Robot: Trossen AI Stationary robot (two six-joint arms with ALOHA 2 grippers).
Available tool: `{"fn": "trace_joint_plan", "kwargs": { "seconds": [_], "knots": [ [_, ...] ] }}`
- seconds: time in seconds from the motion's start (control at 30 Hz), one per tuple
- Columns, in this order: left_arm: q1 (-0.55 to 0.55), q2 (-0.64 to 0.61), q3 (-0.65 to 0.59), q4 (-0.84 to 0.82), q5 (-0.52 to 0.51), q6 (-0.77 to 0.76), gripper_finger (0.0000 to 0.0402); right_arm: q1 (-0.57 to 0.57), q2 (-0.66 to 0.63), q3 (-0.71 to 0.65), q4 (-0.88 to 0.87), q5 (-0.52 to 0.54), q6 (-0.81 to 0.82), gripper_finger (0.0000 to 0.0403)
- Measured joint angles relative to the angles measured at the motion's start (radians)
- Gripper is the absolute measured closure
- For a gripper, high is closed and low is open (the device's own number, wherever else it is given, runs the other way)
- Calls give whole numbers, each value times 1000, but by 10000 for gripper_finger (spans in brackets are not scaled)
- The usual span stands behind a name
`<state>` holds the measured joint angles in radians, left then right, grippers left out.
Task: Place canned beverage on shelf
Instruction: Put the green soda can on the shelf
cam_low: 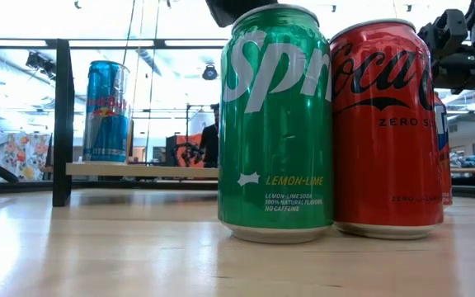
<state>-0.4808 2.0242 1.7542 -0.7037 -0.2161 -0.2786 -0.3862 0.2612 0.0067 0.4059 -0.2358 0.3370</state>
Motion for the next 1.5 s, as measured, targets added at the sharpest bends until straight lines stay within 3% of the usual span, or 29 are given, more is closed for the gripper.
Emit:
{"fn": "trace_joint_plan", "kwargs": {
  "seconds": [0.6, 1.03, 1.5],
  "knots": [
    [11, 66, -2, -4, 2, -14, 26, 0, 10, 0, 4, -27, -3, 69],
    [13, 70, -26, 5, 12, -43, 98, 0, 10, 0, 3, -27, -4, 69],
    [72, -37, -28, -150, 23, -112, 91, 0, 15, 0, 5, -27, -8, 69]
  ]
}}
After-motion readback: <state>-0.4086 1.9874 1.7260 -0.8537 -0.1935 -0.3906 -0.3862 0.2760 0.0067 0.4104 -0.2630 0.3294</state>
